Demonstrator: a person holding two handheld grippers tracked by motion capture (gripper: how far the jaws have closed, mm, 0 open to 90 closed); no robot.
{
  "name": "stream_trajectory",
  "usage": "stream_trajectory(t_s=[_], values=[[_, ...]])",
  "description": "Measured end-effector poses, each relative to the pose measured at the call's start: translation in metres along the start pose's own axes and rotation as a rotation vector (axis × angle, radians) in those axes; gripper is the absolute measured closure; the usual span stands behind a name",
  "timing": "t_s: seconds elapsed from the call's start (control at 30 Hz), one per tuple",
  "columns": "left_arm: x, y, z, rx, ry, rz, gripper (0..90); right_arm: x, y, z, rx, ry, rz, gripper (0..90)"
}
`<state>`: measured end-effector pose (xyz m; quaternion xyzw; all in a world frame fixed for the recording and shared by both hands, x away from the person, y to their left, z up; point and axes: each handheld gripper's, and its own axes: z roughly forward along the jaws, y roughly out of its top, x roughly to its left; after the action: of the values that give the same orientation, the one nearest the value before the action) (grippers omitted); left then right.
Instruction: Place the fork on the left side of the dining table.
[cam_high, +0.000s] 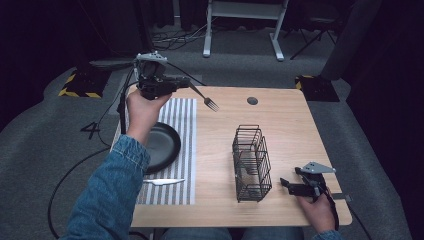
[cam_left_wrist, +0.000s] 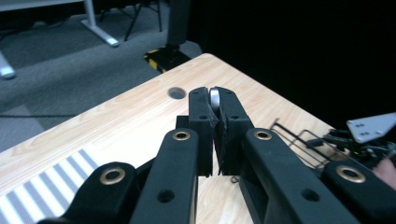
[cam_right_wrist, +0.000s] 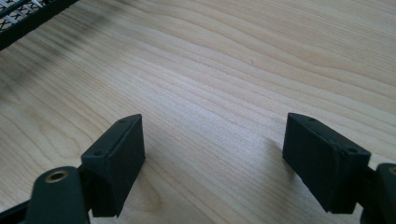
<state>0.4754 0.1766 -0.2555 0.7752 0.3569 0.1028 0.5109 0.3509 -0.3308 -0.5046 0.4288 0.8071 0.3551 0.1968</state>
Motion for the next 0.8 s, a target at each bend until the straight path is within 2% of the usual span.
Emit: stream_trajectory(t_s=[0.33,0.5,0.8], values=[[0.034,-0.007,-0.004,0.001,0.068,-0.063,86.7,0.000,0.000,0.000,0.000,-0.002,0.002,21.0],[0.054,-0.014,-0.008,0.000,0.094,-0.109,86.7,0.000,0.000,0.000,-0.001,-0.003,0.005,21.2],[0.080,-0.026,-0.015,0.011,0.150,-0.164,86.7,0.000,0.000,0.000,-0.001,-0.002,0.008,21.4]])
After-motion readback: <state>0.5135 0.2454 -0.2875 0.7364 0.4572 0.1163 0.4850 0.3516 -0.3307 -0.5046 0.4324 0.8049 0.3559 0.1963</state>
